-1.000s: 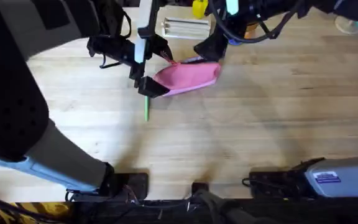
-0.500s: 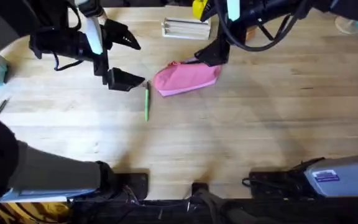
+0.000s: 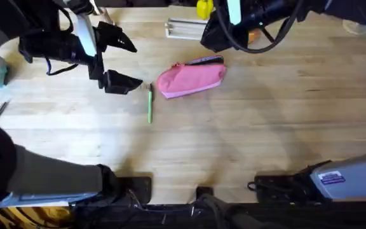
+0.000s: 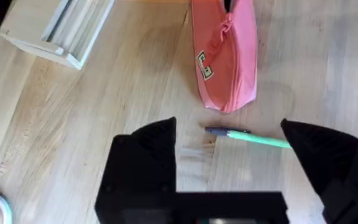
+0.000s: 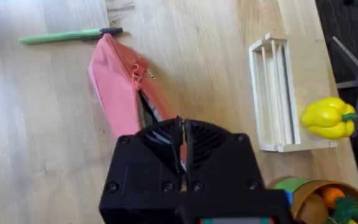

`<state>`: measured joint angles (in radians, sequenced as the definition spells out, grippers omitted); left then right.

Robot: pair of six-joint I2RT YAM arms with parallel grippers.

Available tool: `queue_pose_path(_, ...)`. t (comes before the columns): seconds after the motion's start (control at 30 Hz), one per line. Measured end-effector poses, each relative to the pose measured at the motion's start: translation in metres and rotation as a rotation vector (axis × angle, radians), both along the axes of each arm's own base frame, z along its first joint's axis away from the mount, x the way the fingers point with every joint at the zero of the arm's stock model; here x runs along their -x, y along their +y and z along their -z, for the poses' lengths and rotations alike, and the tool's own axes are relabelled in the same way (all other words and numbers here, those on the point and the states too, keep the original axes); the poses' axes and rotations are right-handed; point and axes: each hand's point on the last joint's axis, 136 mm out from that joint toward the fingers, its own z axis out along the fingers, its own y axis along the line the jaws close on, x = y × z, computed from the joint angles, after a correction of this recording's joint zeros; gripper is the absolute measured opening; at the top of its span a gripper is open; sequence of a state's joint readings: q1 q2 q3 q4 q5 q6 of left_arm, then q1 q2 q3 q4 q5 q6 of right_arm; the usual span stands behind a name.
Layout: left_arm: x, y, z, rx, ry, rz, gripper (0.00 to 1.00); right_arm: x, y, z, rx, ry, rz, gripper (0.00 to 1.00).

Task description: Unzip the bag, pick up the pens from the table one at a time and place them inside, then zip the bag closed.

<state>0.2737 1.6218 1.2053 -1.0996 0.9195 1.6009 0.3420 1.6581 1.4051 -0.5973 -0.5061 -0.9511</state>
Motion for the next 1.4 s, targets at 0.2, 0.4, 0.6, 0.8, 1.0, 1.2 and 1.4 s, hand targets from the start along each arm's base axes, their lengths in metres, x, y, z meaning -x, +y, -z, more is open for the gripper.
queue_pose_path(0.2, 0.002, 0.0, 0.001, -0.003, 0.013, 0.0, 0.993, 0.019, 0.002, 0.015, 0.01, 0.054, -0.109, 0.035)
queue_pose_path(0.4, 0.002, 0.0, 0.001, -0.004, 0.013, 0.0, 0.993, 0.012, 0.008, 0.045, 0.02, 0.08, -0.164, 0.035)
queue_pose_path(0.6, 0.003, 0.0, 0.001, -0.002, 0.019, 0.0, 0.994, 0.006, 0.009, 0.058, 0.023, 0.084, -0.174, 0.035)
queue_pose_path(0.8, 0.004, 0.0, 0.001, -0.001, 0.022, 0.0, 0.994, 0.008, 0.009, 0.065, 0.022, 0.112, -0.18, 0.035)
queue_pose_path(1.0, 0.004, 0.0, 0.001, -0.001, 0.024, 0.0, 0.993, 0.018, 0.015, 0.093, 0.035, 0.209, -0.201, 0.035)
queue_pose_path(1.2, 0.004, 0.0, 0.001, -0.001, 0.024, 0.0, 0.994, 0.022, 0.035, 0.107, 0.012, 0.22, -0.251, 0.035)
queue_pose_path(1.4, 0.004, 0.0, 0.001, -0.001, 0.024, 0.0, 0.994, 0.028, 0.049, 0.11, 0.008, 0.22, -0.288, 0.125)
